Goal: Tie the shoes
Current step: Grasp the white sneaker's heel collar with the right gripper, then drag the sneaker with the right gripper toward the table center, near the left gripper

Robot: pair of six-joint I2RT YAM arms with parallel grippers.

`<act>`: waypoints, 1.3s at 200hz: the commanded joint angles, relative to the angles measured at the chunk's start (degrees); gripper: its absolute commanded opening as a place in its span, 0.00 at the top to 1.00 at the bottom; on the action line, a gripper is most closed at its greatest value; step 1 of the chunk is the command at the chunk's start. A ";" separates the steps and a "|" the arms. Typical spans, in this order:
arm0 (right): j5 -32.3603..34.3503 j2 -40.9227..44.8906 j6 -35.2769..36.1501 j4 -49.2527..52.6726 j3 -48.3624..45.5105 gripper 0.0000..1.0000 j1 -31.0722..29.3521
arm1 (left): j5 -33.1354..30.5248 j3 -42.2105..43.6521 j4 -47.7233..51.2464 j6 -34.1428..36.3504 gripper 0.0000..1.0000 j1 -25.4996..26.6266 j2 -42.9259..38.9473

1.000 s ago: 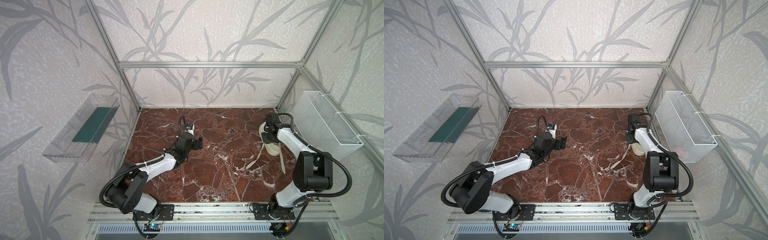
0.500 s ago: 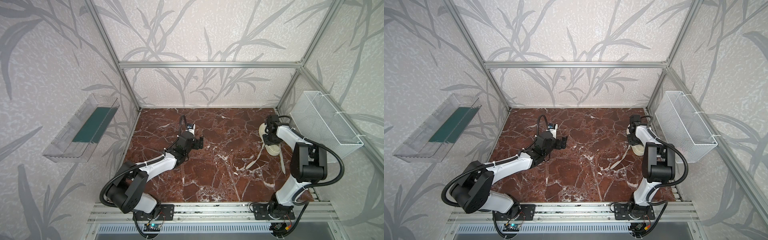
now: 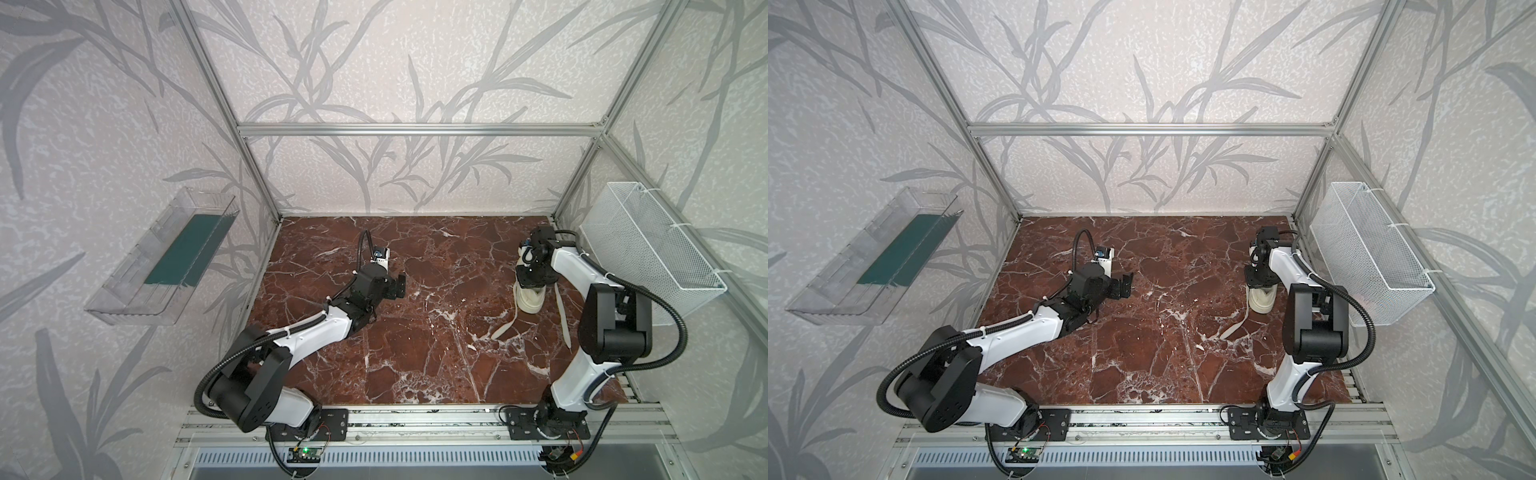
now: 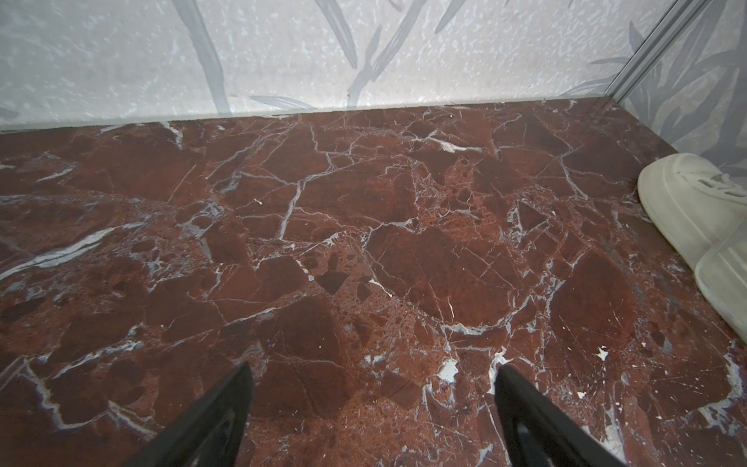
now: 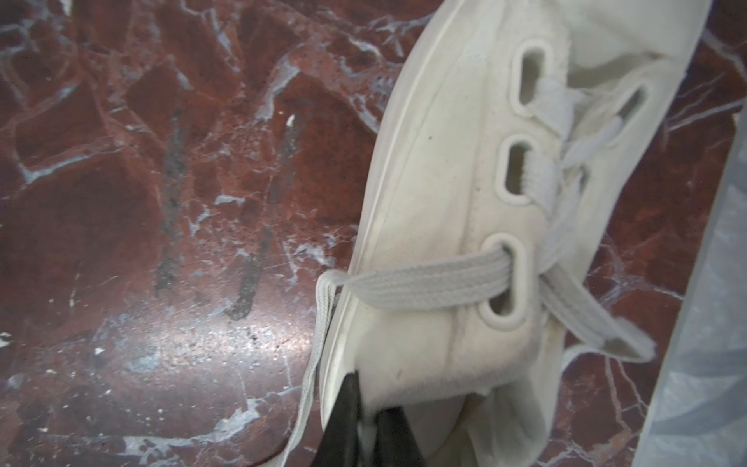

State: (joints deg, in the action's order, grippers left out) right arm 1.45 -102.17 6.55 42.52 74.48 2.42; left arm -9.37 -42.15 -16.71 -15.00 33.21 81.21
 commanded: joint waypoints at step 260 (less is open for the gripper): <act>7.00 -13.29 -12.55 13.57 22.46 0.90 -40.06 | -3.00 7.08 25.07 -1.01 0.03 -0.81 -22.15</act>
State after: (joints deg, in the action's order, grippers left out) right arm 0.14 -114.43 -10.31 50.37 93.51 -38.85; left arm -12.01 -35.68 7.38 -14.92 32.56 59.94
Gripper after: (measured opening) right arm 0.102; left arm 0.975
